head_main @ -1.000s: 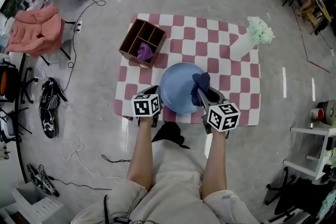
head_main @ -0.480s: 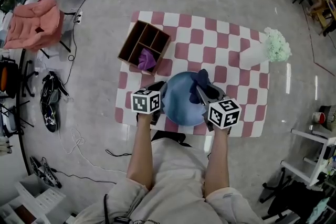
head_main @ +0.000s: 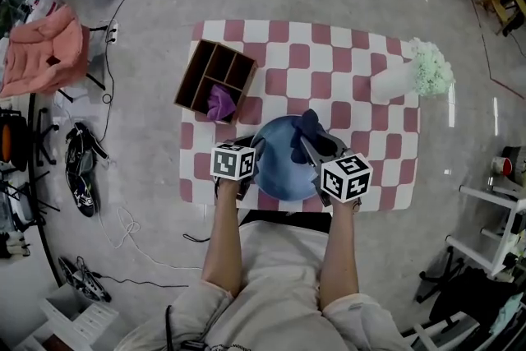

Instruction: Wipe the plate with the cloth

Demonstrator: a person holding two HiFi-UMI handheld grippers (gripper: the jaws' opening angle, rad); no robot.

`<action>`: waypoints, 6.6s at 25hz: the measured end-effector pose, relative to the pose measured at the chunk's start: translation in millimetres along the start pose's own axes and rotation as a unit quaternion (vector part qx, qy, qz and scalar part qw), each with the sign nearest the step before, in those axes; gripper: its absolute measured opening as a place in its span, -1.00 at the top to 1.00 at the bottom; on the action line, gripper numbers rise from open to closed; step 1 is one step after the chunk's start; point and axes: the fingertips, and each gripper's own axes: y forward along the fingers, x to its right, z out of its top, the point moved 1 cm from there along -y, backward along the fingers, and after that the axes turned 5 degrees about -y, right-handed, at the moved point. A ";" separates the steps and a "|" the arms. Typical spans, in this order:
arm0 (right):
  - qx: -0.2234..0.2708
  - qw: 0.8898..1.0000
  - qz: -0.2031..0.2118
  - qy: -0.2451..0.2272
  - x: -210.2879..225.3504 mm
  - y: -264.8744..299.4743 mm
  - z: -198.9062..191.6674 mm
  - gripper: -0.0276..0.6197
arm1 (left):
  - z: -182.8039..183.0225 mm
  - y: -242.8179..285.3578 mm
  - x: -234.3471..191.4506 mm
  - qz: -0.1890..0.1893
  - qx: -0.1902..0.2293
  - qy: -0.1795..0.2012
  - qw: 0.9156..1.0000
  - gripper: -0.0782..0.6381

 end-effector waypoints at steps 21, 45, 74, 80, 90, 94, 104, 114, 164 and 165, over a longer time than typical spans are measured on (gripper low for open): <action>0.018 0.997 0.042 -0.066 -7.5 4.9 44.7 0.69 | 44.1 -19.3 50.6 -0.020 0.080 0.018 0.996 0.70; 0.032 0.982 -0.064 -0.175 -2.4 7.1 92.4 0.68 | 124.5 -46.7 126.7 -0.045 0.192 0.136 0.971 0.70; 0.064 0.976 -0.149 -0.145 25.7 -24.4 81.3 0.67 | 105.5 -45.3 150.7 -0.089 0.161 0.194 0.964 0.70; 0.068 0.975 -0.169 -0.128 38.6 -39.2 76.0 0.67 | 99.4 -46.1 157.2 -0.098 0.156 0.203 0.962 0.69; 0.061 0.973 -0.195 -0.103 60.9 -50.6 68.7 0.67 | 99.5 -46.6 155.1 -0.104 0.150 0.204 0.962 0.69; 0.056 0.973 -0.203 -0.094 69.4 -54.6 61.0 0.67 | 98.3 -47.1 152.0 -0.103 0.152 0.197 0.963 0.69; 0.026 0.972 -0.224 -0.071 89.6 -69.4 25.2 0.67 | 89.2 -38.7 153.3 -0.110 0.145 0.181 0.966 0.69; 0.001 0.970 -0.239 -0.053 102.1 -83.2 -5.1 0.67 | 86.8 -31.7 156.7 -0.118 0.139 0.168 0.969 0.68; -0.029 0.986 -0.110 -0.124 22.9 -33.2 4.0 0.67 | 123.5 -12.0 158.6 -0.122 0.184 0.075 0.972 0.68; -0.027 0.986 -0.110 -0.123 22.3 -32.3 5.3 0.67 | 122.5 -12.7 158.0 -0.122 0.183 0.076 0.973 0.68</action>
